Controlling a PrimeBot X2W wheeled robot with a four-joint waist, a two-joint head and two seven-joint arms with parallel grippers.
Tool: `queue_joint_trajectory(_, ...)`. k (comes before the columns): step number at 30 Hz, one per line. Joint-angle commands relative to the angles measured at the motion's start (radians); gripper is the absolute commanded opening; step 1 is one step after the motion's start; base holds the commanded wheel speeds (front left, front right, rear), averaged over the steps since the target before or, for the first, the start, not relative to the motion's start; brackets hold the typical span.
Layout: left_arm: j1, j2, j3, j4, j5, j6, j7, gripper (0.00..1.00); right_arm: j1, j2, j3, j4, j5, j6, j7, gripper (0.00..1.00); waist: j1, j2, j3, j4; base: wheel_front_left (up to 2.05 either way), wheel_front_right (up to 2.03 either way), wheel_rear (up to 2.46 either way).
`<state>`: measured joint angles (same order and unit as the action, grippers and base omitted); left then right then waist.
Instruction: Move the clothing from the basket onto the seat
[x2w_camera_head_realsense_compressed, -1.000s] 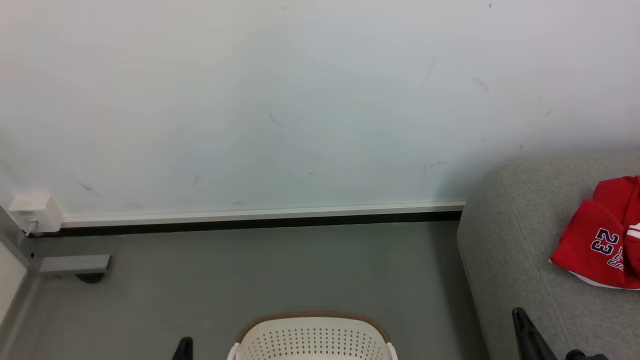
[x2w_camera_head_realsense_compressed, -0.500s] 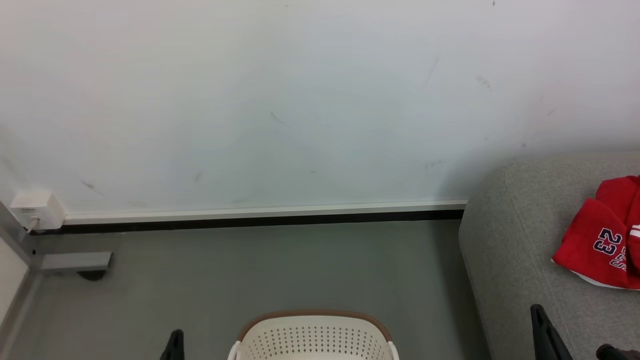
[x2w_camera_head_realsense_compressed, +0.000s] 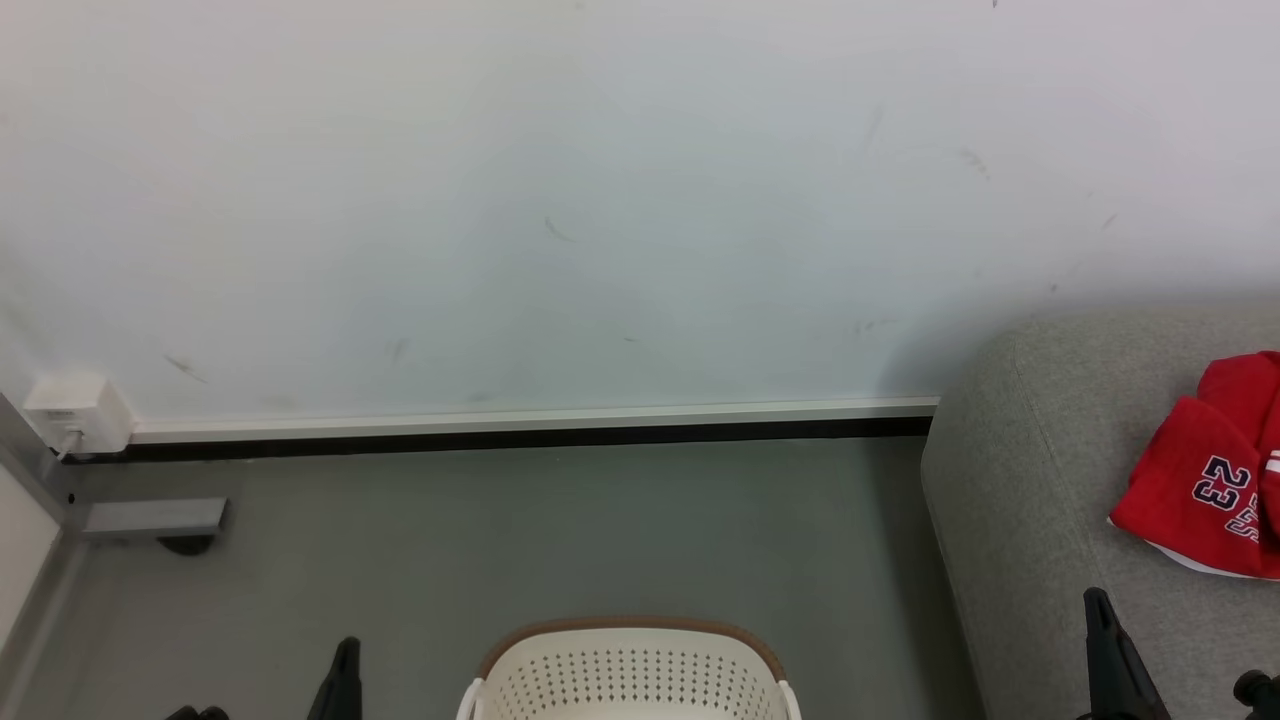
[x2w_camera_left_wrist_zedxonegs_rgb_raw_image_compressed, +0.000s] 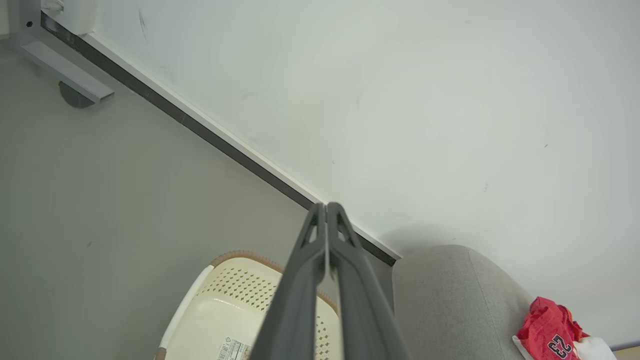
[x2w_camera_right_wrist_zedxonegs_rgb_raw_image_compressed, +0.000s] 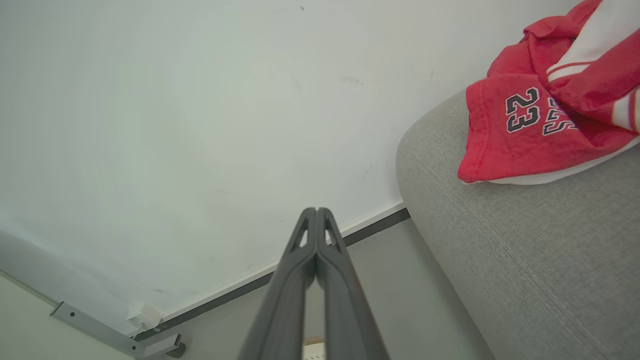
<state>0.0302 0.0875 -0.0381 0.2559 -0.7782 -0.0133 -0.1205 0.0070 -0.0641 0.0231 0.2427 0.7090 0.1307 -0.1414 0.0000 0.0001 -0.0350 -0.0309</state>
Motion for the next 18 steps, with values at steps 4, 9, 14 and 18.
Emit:
queue_joint_trajectory(4,-0.033,0.002,0.018,-0.013,-0.074,-0.014,0.021,0.0,-0.033,-0.012,-0.01,-0.009,0.087,0.0,0.018,0.0,0.0,-0.0001,0.002,0.001,0.0,0.0,0.0)
queue_joint_trajectory(9,-0.043,-0.001,0.029,-0.013,-0.135,-0.022,0.039,0.0,-0.041,-0.014,-0.015,-0.009,0.158,0.0,0.032,0.0,0.0,-0.0001,0.004,0.003,0.0,0.0,0.0)
queue_joint_trajectory(14,-0.052,-0.005,0.04,-0.013,-0.194,-0.03,0.055,0.0,-0.047,-0.016,-0.02,-0.008,0.226,0.0,0.047,0.0,0.0,-0.0001,0.005,0.005,0.0,0.0,0.0)
queue_joint_trajectory(18,-0.06,-0.007,0.048,-0.012,-0.24,-0.037,0.069,0.0,-0.054,-0.018,-0.023,-0.007,0.277,0.0,0.058,0.0,0.0,-0.0001,0.007,0.006,0.0,0.0,0.0)
